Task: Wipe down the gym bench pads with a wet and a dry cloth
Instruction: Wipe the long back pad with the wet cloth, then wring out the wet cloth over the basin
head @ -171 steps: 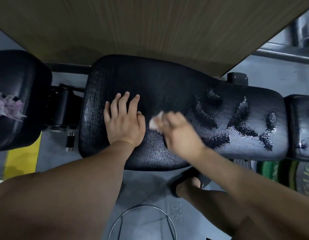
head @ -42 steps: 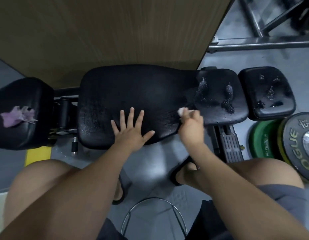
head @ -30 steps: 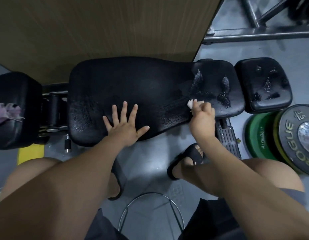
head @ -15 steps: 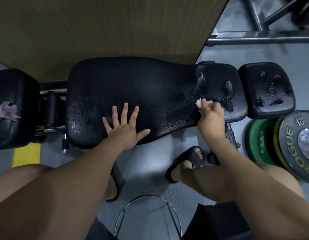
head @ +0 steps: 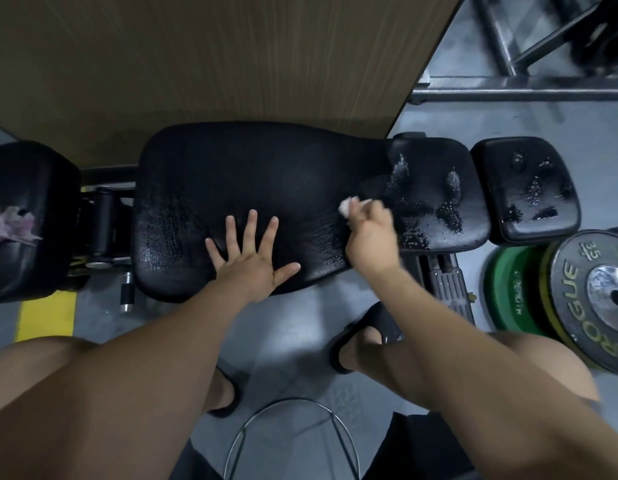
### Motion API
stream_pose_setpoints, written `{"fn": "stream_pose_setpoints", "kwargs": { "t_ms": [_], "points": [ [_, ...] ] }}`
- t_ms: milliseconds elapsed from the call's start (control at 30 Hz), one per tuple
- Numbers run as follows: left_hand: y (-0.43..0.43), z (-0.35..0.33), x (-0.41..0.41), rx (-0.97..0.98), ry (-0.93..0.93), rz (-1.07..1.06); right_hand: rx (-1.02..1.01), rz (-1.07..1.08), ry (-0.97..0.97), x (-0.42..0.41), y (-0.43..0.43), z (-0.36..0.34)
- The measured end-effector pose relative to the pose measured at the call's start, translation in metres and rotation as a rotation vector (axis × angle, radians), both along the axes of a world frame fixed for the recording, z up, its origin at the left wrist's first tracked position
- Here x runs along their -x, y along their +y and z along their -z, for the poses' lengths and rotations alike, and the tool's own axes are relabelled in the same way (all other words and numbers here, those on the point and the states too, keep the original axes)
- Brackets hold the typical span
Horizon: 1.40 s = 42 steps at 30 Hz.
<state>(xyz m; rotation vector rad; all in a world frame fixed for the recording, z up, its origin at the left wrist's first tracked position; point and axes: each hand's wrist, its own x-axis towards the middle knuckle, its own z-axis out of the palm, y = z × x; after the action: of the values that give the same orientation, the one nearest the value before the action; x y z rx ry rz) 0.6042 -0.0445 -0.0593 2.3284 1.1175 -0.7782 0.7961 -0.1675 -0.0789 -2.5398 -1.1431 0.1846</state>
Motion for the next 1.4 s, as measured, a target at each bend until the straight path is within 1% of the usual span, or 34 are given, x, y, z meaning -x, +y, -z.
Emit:
{"fn": "stream_pose_setpoints", "kwargs": {
  "t_ms": [67,133,267,367,433,533,600,700,767,833,867,933,967,1067,1100,1133,1200,1233,1267,1300,1400],
  "points": [
    [0.001,-0.003,0.000,0.011,0.008,0.003,0.002,-0.170,0.051,0.032,0.002,-0.003],
    [0.003,-0.012,0.003,0.044,-0.026,-0.003,-0.002,-0.256,0.145,0.052,0.006,-0.013],
    [0.012,-0.031,0.035,0.079,-0.282,-0.090,-0.046,-0.165,0.553,0.058,0.008,-0.050],
    [0.015,-0.057,0.070,0.106,-0.552,-0.208,-0.015,-0.125,0.781,0.065,0.015,-0.073],
    [0.015,-0.082,0.090,0.041,-0.680,-0.181,-0.048,-0.139,0.902,0.083,0.025,-0.097],
    [0.013,-0.122,0.118,0.007,-0.763,-0.064,-0.110,-0.220,1.054,0.120,0.040,-0.137],
    [0.012,-0.146,0.141,-0.051,-0.758,-0.042,-0.147,-0.304,1.139,0.146,0.050,-0.160],
    [0.015,-0.173,0.186,-0.274,-0.794,-0.078,-0.139,-0.431,1.125,0.186,0.063,-0.192],
    [0.014,-0.187,0.218,-0.381,-0.868,-0.189,-0.077,-0.558,1.064,0.213,0.071,-0.212],
    [0.014,-0.199,0.251,-0.428,-0.940,-0.346,-0.038,-0.655,0.985,0.243,0.083,-0.230],
    [0.014,-0.203,0.267,-0.423,-0.957,-0.429,-0.054,-0.672,0.984,0.259,0.091,-0.238],
    [0.014,-0.209,0.297,-0.392,-0.983,-0.595,-0.117,-0.686,1.063,0.295,0.106,-0.252],
    [0.013,-0.213,0.311,-0.338,-1.006,-0.681,-0.149,-0.688,1.100,0.315,0.114,-0.257],
    [0.006,-0.224,0.351,-0.033,-1.148,-0.915,-0.208,-0.673,1.146,0.371,0.134,-0.262],
    [0.003,-0.227,0.364,0.018,-1.189,-0.934,-0.218,-0.676,1.156,0.387,0.138,-0.264],
    [0.000,-0.229,0.379,0.001,-1.199,-0.907,-0.222,-0.687,1.178,0.403,0.140,-0.265],
    [-0.007,-0.233,0.409,-0.113,-1.143,-0.855,-0.182,-0.733,1.223,0.428,0.142,-0.267],
    [-0.011,-0.235,0.423,-0.177,-1.094,-0.859,-0.142,-0.781,1.203,0.440,0.141,-0.270],
    [-0.012,-0.237,0.436,-0.229,-1.058,-0.884,-0.099,-0.838,1.142,0.449,0.142,-0.270],
    [-0.015,-0.240,0.447,-0.258,-1.035,-0.919,-0.060,-0.906,1.040,0.458,0.143,-0.270],
    [-0.025,-0.243,0.479,-0.193,-1.047,-0.989,-0.030,-1.076,0.766,0.482,0.146,-0.270]
  ]
}}
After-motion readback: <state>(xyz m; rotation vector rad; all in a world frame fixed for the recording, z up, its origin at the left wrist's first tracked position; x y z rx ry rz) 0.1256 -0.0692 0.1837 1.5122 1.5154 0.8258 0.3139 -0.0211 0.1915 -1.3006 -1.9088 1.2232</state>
